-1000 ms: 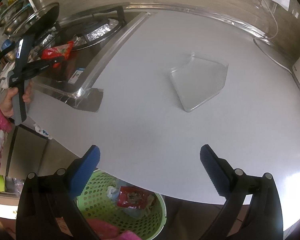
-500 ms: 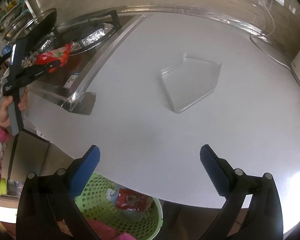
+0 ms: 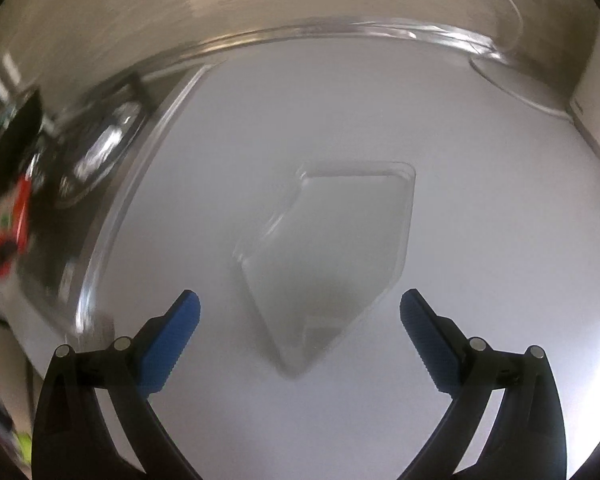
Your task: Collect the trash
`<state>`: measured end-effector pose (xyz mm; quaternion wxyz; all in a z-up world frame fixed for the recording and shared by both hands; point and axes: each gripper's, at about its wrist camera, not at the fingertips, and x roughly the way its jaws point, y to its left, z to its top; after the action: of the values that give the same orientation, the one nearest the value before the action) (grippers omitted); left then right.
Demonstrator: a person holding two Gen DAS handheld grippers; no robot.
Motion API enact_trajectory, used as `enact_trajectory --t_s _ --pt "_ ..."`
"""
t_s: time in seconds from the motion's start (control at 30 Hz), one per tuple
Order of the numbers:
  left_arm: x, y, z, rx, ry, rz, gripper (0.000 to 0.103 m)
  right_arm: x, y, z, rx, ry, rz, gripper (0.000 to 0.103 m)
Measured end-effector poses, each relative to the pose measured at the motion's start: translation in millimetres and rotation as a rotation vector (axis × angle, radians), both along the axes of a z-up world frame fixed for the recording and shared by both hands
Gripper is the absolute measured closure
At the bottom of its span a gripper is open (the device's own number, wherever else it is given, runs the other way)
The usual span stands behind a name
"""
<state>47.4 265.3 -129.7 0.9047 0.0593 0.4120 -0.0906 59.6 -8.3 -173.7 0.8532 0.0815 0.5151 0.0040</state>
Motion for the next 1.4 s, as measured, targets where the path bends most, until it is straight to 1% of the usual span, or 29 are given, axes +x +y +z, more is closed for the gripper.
enact_trajectory --t_s 0.07,0.2,0.27,0.3,0.37,0.4,0.43,0.47,0.5,0.53,0.6,0.67,0.7,0.73,0.77,0.8,0.83,0.87,0.9,1.0,1.07,1.13,1.3,1.4 --pt "-4 -11 1 -0.020 0.013 -0.004 0.101 2 -6 1 0.011 -0.011 -0.043 0.004" --pt "-14 -29 5 -0.022 0.006 -0.016 0.101 9 -21 -3 0.009 -0.021 -0.121 0.004" --pt "-16 -37 5 -0.031 0.007 -0.023 0.101 16 -29 -6 0.024 -0.008 -0.150 0.010" --pt "-17 -41 6 -0.034 0.009 -0.023 0.101 20 -32 -8 0.043 0.001 -0.156 0.016" --pt "-18 -47 7 -0.042 0.011 -0.023 0.101 25 -34 -12 0.048 0.022 -0.159 0.026" --pt "-19 -50 7 -0.039 0.010 -0.024 0.101 26 -35 -14 0.036 0.035 -0.168 0.034" --pt "-20 -53 7 -0.032 0.009 -0.026 0.101 26 -37 -15 0.030 0.034 -0.174 0.039" --pt "-21 -57 7 -0.023 0.007 -0.033 0.101 25 -38 -15 0.019 0.036 -0.177 0.042" --pt "-22 -58 7 -0.021 0.008 -0.038 0.101 26 -40 -14 0.004 0.041 -0.173 0.048" --pt "-23 -61 7 -0.019 0.009 -0.043 0.101 28 -42 -14 0.003 0.043 -0.168 0.051" --pt "-25 -63 6 -0.020 0.012 -0.050 0.101 34 -49 -14 0.016 0.050 -0.160 0.052" --pt "-27 -65 6 -0.025 0.016 -0.053 0.101 42 -53 -14 0.002 0.064 -0.142 0.055" --pt "-27 -66 5 -0.025 0.018 -0.054 0.101 47 -54 -14 -0.018 0.072 -0.123 0.060" --pt "-28 -68 5 -0.025 0.019 -0.054 0.101 50 -54 -14 -0.029 0.076 -0.112 0.068" --pt "-28 -70 4 -0.025 0.021 -0.056 0.101 50 -56 -14 -0.033 0.079 -0.102 0.074" --pt "-28 -72 4 -0.024 0.022 -0.057 0.101 52 -56 -13 -0.035 0.085 -0.089 0.084" --pt "-28 -73 5 -0.024 0.021 -0.056 0.101 53 -57 -13 -0.033 0.089 -0.082 0.090" --pt "-29 -75 5 -0.022 0.020 -0.058 0.101 53 -58 -13 -0.031 0.091 -0.078 0.092" --pt "-30 -77 5 -0.021 0.020 -0.060 0.101 53 -59 -13 -0.031 0.091 -0.071 0.097" --pt "-32 -82 6 -0.024 0.020 -0.066 0.101 51 -64 -11 -0.004 0.078 -0.052 0.099" --pt "-35 -85 7 -0.032 0.022 -0.069 0.101 46 -60 -2 -0.009 0.048 -0.030 0.099" --pt "-38 -88 7 -0.042 0.023 -0.073 0.101 35 -53 15 -0.045 -0.014 0.006 0.099" --pt "-53 -95 11 -0.050 0.017 -0.097 0.101 2 -31 53 -0.131 -0.117 0.089 0.099" --pt "-67 -96 17 -0.060 0.009 -0.118 0.101 -34 -16 76 -0.171 -0.167 0.142 0.099"
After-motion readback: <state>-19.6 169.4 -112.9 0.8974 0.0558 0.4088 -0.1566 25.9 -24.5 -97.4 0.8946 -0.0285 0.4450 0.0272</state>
